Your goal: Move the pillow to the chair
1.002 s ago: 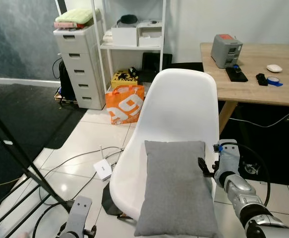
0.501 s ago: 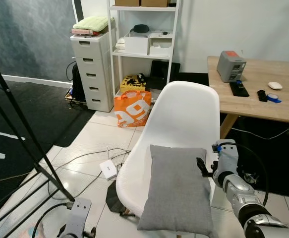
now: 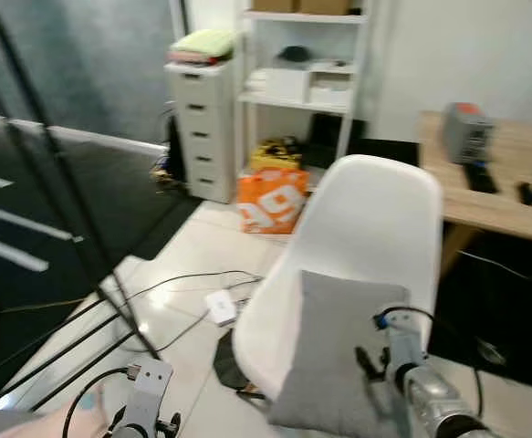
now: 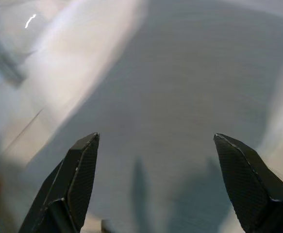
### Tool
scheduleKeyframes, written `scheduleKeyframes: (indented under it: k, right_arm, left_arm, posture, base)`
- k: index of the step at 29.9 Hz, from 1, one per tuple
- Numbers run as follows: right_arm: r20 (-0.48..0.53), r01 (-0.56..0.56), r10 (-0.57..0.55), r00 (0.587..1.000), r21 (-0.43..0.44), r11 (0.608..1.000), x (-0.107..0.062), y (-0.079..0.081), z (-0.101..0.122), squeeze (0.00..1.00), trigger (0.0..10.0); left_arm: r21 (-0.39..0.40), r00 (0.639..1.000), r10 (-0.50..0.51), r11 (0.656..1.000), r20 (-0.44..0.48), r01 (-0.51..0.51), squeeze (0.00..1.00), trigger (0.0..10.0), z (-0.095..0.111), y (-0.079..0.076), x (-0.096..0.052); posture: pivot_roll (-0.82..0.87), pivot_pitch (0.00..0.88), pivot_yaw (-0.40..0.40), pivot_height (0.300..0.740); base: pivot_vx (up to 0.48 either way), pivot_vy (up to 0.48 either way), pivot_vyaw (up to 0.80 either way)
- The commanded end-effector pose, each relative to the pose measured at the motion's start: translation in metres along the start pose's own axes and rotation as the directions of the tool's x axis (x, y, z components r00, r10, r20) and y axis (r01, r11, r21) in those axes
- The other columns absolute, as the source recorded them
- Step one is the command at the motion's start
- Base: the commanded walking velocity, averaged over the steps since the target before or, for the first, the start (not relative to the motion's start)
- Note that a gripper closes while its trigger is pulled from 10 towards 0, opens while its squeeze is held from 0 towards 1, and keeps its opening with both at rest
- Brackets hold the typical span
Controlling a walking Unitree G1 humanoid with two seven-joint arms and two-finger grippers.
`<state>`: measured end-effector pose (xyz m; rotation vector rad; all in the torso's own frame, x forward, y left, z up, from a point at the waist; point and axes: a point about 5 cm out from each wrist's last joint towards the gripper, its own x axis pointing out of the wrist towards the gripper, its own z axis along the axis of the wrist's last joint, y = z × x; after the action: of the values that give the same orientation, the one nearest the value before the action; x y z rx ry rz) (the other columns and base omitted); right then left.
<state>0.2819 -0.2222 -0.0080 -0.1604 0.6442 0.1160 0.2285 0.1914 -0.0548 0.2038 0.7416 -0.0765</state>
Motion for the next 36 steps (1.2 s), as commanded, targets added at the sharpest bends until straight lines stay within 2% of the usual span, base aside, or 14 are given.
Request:
scheduleKeyframes:
  k: [1,3,9,24,36]
  right_arm:
    - [-0.037,-0.021,0.019,0.999,-0.054,0.998,-0.001,0.004,-0.007,0.00,10.0]
    - [-0.067,-0.044,0.038,0.997,-0.087,0.995,-0.001,0.009,-0.013,0.00,10.0]
    - [-0.078,-0.034,0.030,0.997,-0.047,0.998,-0.002,0.008,-0.017,0.00,10.0]
    - [-0.071,-0.046,0.042,0.997,-0.056,0.997,-0.002,0.011,-0.019,0.00,10.0]
    - [-0.064,-0.047,0.044,0.997,-0.041,0.998,-0.002,0.012,-0.020,0.00,10.0]
  left_arm:
    - [0.019,1.000,-0.004,1.000,-0.019,0.004,0.00,10.0,-0.007,0.002,-0.002]
    - [0.025,1.000,-0.013,1.000,-0.018,0.014,0.00,10.0,-0.006,0.002,-0.002]
    - [0.023,0.999,-0.030,0.999,-0.013,0.030,0.00,10.0,-0.006,0.000,-0.002]
    - [0.068,0.998,-0.031,0.997,-0.047,0.034,0.00,10.0,-0.010,0.001,-0.003]
    - [0.059,0.998,-0.057,0.996,-0.041,0.059,0.00,10.0,-0.011,0.000,-0.003]
  posture:
    - [-0.21,0.039,0.022,0.737]
    - [-0.21,0.033,0.019,0.737]
    - [-0.21,0.023,0.015,0.737]
    - [-0.21,0.008,0.026,0.737]
    - [-0.21,0.015,0.030,0.737]
  base:
    - [0.000,0.000,0.76]
    - [0.000,0.000,0.77]
    - [0.000,0.000,0.77]
    - [0.000,0.000,0.77]
    - [0.000,0.000,0.77]
